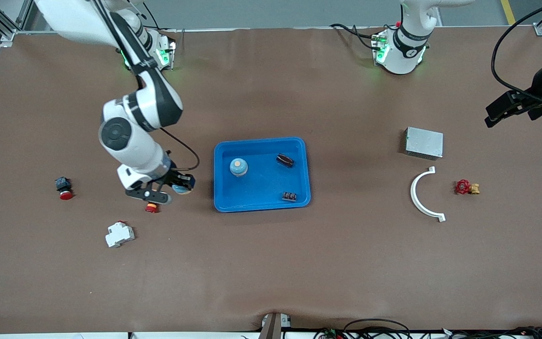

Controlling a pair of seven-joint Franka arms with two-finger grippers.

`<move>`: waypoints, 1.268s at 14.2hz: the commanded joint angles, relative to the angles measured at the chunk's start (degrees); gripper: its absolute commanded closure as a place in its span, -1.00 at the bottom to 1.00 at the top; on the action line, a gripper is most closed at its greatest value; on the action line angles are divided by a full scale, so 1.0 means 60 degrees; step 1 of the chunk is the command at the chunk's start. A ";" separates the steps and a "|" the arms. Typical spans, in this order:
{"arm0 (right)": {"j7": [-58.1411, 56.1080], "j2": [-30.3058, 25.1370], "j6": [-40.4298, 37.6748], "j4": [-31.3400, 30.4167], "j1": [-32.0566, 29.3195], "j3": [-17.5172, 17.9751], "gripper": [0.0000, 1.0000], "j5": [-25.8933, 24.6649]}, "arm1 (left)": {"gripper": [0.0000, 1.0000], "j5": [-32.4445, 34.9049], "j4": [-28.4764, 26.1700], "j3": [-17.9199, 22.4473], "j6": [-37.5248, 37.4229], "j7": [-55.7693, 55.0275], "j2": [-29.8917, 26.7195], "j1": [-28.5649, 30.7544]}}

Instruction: Place electrolytic capacitor and blue bell in tray

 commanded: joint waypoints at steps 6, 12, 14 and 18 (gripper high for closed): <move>0.3130 0.3040 -0.0948 0.3577 0.1356 -0.0119 1.00 -0.0768 | -1.00 -0.0177 0.0069 0.0054 -0.0029 0.0244 0.0103 0.0040; 0.4229 0.3598 -0.0186 0.3624 0.1883 -0.0207 1.00 -0.1090 | -1.00 -0.0177 0.0069 0.0069 -0.0043 0.0229 -0.0043 0.0040; 0.4595 0.3584 -0.0215 0.3609 0.2175 -0.0207 1.00 -0.1208 | -1.00 -0.0177 0.0069 0.0069 -0.0043 0.0215 -0.0058 0.0040; 0.5241 0.3570 -0.0200 0.3580 0.2323 -0.0207 1.00 -0.1765 | -1.00 -0.0163 0.0084 0.0069 -0.0189 0.0244 -0.0087 0.0055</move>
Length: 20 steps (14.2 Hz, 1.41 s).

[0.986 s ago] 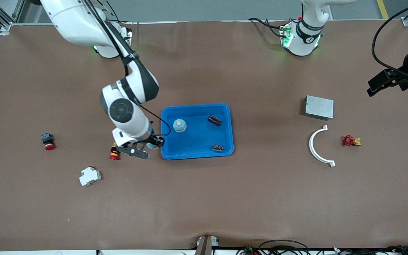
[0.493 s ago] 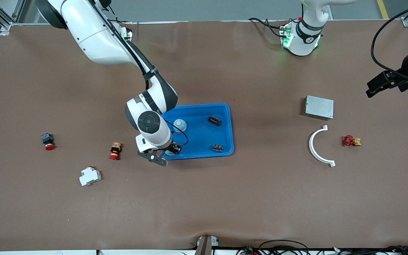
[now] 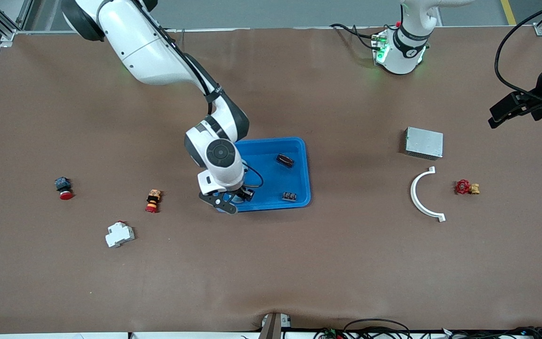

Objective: Place electrolytic capacitor and blue bell in tray
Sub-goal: 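Carry the second blue bell over the tray with the right gripper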

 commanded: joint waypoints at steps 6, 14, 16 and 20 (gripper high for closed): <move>0.0368 0.0096 0.0247 0.0059 0.0072 -0.0101 1.00 -0.0503 | -1.00 -0.0148 0.0027 -0.0007 -0.0319 0.0246 -0.0236 0.0019; 0.0368 0.0155 0.0805 -0.0337 0.0013 -0.0130 1.00 -0.0693 | -1.00 -0.0133 0.0013 -0.0036 -0.0377 0.0231 -0.0236 -0.0040; 0.0368 0.0155 0.0776 -0.0367 -0.0001 -0.0130 0.56 -0.0694 | -1.00 -0.0133 0.0012 -0.0036 -0.0596 0.0231 -0.0236 -0.0025; 0.0500 0.0082 0.0644 -0.0338 -0.0001 -0.0130 -1.00 -0.0694 | -1.00 -0.0118 0.0027 -0.0022 -0.0787 0.0231 -0.0309 -0.0025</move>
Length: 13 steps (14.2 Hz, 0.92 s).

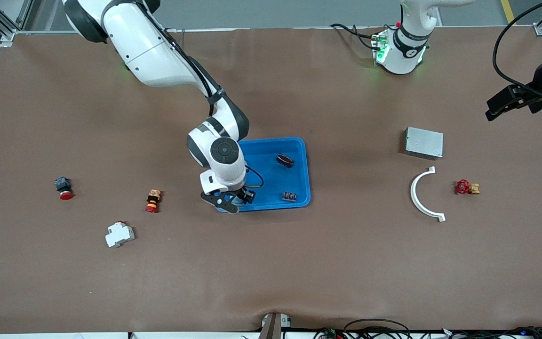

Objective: Place electrolytic capacitor and blue bell in tray
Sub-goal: 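Open the right gripper to drop the bell in the tray and withdraw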

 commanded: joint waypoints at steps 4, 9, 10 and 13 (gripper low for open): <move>0.0088 -0.0287 -0.0675 0.0153 -0.0085 0.0050 -1.00 -0.0230 | -1.00 -0.0104 0.0013 0.0001 -0.0217 0.0224 -0.0204 0.0026; -0.2922 -0.1355 -0.2363 0.0579 -0.1166 0.0124 -1.00 0.0210 | -1.00 -0.0205 -0.0001 -0.0042 -0.0232 0.0253 -0.0218 0.0025; -0.3699 -0.1532 -0.2741 0.0579 -0.1444 0.0109 -1.00 0.0210 | -1.00 -0.0235 -0.0001 -0.0043 -0.0232 0.0253 -0.0218 0.0026; -0.6392 -0.2132 -0.3372 0.0506 -0.2556 0.0094 -1.00 0.0210 | -1.00 -0.0221 -0.0016 -0.0072 -0.0232 0.0327 -0.0218 0.0011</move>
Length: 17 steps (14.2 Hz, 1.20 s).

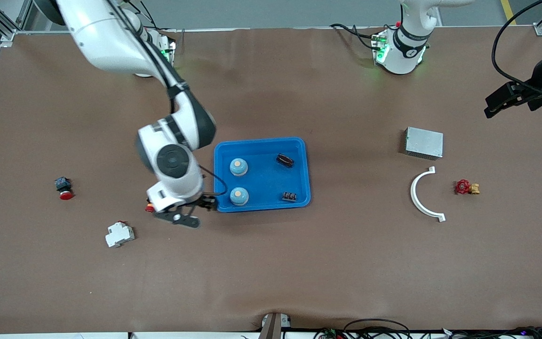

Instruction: Place electrolytic capacitor and blue bell in tray

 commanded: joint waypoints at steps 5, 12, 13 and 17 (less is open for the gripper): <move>-0.4961 -0.1589 -0.1400 -0.0297 -0.2753 0.0186 -1.00 0.0813 | -1.00 -0.0148 -0.0050 -0.0117 -0.0153 0.0298 -0.0220 -0.0004; -0.6844 -0.2761 -0.3024 -0.0238 -0.4339 0.0156 -1.00 0.1283 | -1.00 -0.0148 -0.0035 -0.0117 -0.0153 0.0284 -0.0293 -0.0004; -0.6844 -0.2981 -0.3216 -0.0238 -0.4339 0.0142 -1.00 0.1298 | -1.00 -0.0148 -0.0035 -0.0117 -0.0153 0.0284 -0.0308 -0.0004; -0.6858 -0.3816 -0.3816 -0.0253 -0.4412 0.0098 -1.00 0.1283 | -1.00 -0.0148 -0.0006 -0.0103 -0.0255 0.0284 -0.0308 0.0025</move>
